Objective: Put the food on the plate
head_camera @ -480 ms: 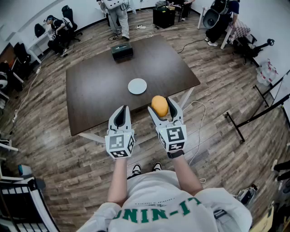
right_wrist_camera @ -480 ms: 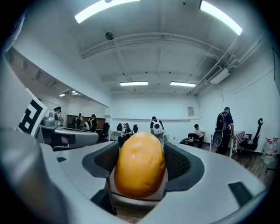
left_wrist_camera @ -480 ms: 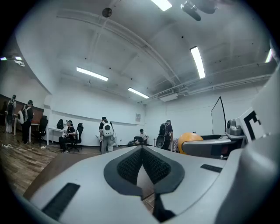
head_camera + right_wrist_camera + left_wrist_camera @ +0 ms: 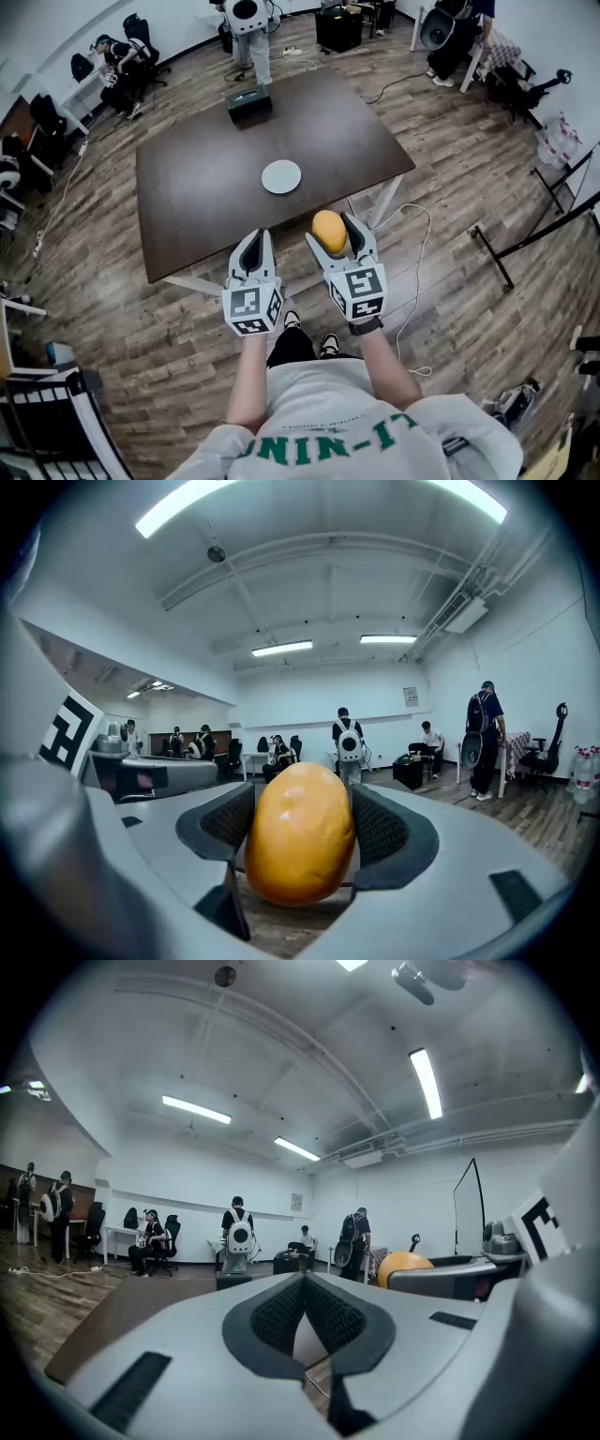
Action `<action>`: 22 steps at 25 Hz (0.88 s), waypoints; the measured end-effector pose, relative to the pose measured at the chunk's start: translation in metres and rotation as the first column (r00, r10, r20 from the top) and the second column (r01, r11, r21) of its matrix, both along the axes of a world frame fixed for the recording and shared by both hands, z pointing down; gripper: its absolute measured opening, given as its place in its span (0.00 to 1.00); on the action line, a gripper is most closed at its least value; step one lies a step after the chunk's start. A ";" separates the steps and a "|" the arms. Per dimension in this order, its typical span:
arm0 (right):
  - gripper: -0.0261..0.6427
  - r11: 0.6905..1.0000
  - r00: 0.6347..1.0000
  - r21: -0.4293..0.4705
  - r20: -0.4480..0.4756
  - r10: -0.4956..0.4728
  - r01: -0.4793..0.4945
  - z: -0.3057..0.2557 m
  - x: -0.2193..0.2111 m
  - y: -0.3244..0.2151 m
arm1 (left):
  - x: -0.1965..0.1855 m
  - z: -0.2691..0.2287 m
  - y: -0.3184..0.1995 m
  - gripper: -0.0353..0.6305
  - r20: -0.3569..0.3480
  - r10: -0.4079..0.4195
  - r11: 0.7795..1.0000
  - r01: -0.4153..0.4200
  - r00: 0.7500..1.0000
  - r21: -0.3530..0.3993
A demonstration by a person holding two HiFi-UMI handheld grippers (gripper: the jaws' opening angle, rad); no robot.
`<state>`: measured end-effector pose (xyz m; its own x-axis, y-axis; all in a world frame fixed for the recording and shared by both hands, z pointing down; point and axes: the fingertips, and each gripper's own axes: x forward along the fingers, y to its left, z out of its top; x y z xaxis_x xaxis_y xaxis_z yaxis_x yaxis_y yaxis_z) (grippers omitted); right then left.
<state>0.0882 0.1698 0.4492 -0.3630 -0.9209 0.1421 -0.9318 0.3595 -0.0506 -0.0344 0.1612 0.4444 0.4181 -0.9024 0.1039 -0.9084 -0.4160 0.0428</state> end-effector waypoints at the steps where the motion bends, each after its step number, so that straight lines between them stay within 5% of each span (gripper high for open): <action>1: 0.54 1.000 1.000 -0.005 0.003 -0.004 0.004 0.003 0.000 -0.004 | 0.002 0.002 -0.005 0.07 -0.002 0.001 1.000 -0.001 1.000 -0.004; 6: 0.54 0.999 0.997 -0.003 0.059 -0.047 0.047 0.009 -0.003 -0.049 | 0.009 0.009 -0.050 0.07 -0.001 0.017 1.000 -0.017 1.000 0.004; 22: 0.54 0.997 0.997 -0.027 -0.007 -0.073 0.073 -0.006 -0.056 -0.265 | -0.029 -0.006 -0.261 0.07 -0.040 0.045 0.999 -0.044 0.998 0.023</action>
